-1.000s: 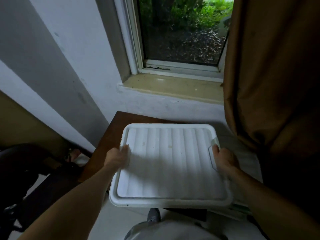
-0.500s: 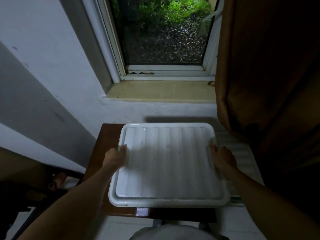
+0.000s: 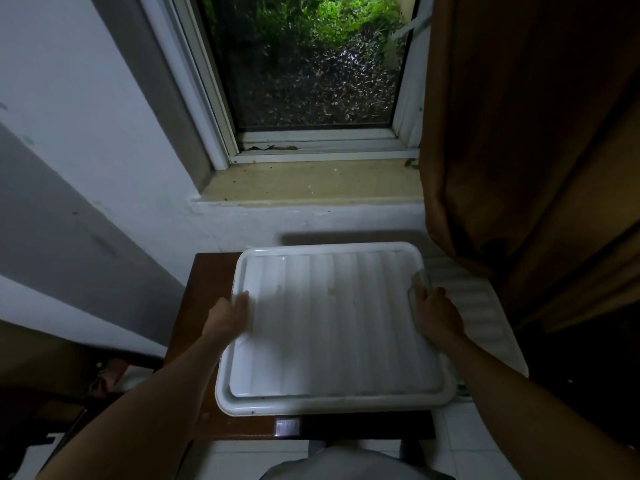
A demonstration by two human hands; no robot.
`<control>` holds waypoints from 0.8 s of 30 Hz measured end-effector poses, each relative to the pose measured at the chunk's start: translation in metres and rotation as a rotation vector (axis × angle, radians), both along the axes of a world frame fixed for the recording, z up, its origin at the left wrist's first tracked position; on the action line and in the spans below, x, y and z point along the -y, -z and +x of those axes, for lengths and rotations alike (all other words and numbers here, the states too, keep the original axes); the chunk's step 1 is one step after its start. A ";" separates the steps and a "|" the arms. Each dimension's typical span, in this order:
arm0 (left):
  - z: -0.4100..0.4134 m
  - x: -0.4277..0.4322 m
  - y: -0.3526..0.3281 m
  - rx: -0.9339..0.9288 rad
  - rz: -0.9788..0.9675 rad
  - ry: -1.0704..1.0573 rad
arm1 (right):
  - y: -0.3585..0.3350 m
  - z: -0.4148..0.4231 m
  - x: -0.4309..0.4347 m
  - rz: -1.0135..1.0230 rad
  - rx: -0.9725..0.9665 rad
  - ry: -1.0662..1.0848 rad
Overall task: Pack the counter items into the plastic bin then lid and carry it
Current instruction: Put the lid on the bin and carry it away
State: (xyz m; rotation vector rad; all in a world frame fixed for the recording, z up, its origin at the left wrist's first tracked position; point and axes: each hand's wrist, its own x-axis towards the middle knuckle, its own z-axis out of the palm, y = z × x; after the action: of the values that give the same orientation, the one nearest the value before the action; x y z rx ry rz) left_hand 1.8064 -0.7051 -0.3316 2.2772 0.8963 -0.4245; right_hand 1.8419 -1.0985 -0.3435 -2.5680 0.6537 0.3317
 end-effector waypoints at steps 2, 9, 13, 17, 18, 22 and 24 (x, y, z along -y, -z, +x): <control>0.001 -0.001 0.002 -0.010 0.007 0.004 | 0.000 -0.002 -0.001 0.009 0.017 -0.010; -0.009 0.008 0.014 0.063 0.075 0.031 | 0.004 -0.007 0.001 0.057 0.071 -0.039; -0.007 0.010 0.017 0.066 0.140 0.082 | 0.007 -0.006 0.001 0.051 0.092 -0.037; -0.008 0.009 0.019 0.117 0.160 0.082 | 0.008 -0.005 0.000 0.035 0.102 -0.041; -0.008 0.010 0.017 0.128 0.154 0.061 | 0.007 -0.005 0.000 0.029 0.102 -0.042; -0.001 0.009 0.015 0.123 0.163 0.091 | 0.005 0.001 -0.002 0.019 0.107 -0.053; 0.001 0.011 0.013 0.143 0.185 0.136 | 0.005 0.004 -0.002 0.013 0.109 -0.047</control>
State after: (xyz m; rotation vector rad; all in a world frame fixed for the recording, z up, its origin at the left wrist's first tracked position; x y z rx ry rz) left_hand 1.8070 -0.7166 -0.3448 2.5114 0.7379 -0.2412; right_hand 1.8458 -1.0965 -0.3482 -2.5716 0.5503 0.2086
